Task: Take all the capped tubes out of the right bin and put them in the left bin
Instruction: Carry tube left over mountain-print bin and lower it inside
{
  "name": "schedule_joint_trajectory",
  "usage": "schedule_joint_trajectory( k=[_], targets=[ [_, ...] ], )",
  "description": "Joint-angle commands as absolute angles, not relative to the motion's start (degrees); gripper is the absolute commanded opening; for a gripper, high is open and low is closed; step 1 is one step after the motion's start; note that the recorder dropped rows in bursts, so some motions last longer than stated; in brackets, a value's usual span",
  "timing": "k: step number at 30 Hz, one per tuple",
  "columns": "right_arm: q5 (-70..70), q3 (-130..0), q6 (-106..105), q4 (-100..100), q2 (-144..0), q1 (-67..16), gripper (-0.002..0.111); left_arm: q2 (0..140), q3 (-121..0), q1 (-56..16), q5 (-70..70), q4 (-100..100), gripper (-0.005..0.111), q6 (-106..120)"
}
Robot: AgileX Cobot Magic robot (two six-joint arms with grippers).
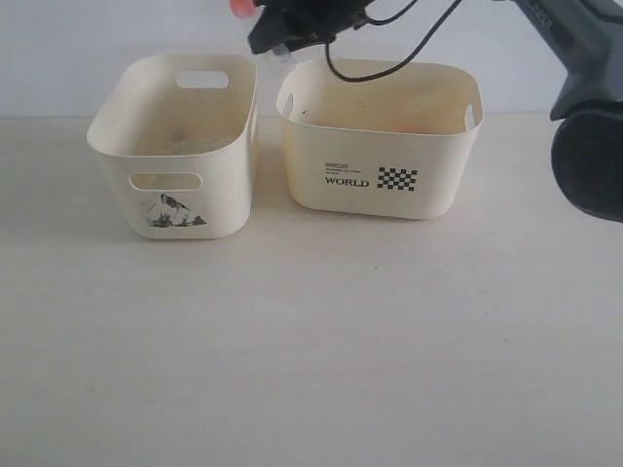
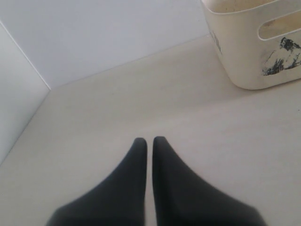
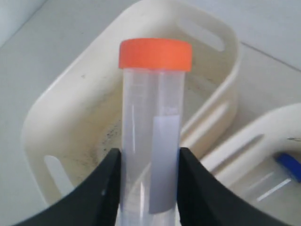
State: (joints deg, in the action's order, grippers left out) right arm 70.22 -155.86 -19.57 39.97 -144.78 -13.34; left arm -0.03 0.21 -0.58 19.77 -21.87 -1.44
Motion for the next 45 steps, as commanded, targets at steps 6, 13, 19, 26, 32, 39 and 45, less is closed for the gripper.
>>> schedule_joint_trajectory(
  k=[6,13,19,26,32,39,45],
  targets=[
    [70.0,-156.0,-18.3,40.0,-143.3,-7.1,0.0,0.0,0.0,-0.6,19.5,-21.9,0.004,-2.0],
    [70.0,-149.9,-17.6,39.8,-137.4,-6.9,0.0,0.0,0.0,-0.6,19.5,-21.9,0.004,-2.0],
    [70.0,-124.4,-25.6,38.0,-121.8,-6.9,0.0,0.0,0.0,-0.6,19.5,-21.9,0.004,-2.0],
    [59.8,-94.1,-52.2,59.8,-107.2,-13.8,0.0,0.0,0.0,-0.6,19.5,-21.9,0.004,-2.0],
    [35.4,-90.4,-63.5,60.9,-108.8,-27.7,0.0,0.0,0.0,-0.6,19.5,-21.9,0.004,-2.0],
    [7.9,-90.5,-67.4,62.9,-115.1,-35.9,0.0,0.0,0.0,-0.6,19.5,-21.9,0.004,-2.0],
    [4.6,-97.7,-67.4,62.9,-121.1,-35.9,0.0,0.0,0.0,-0.6,19.5,-21.9,0.004,-2.0]
  ],
)
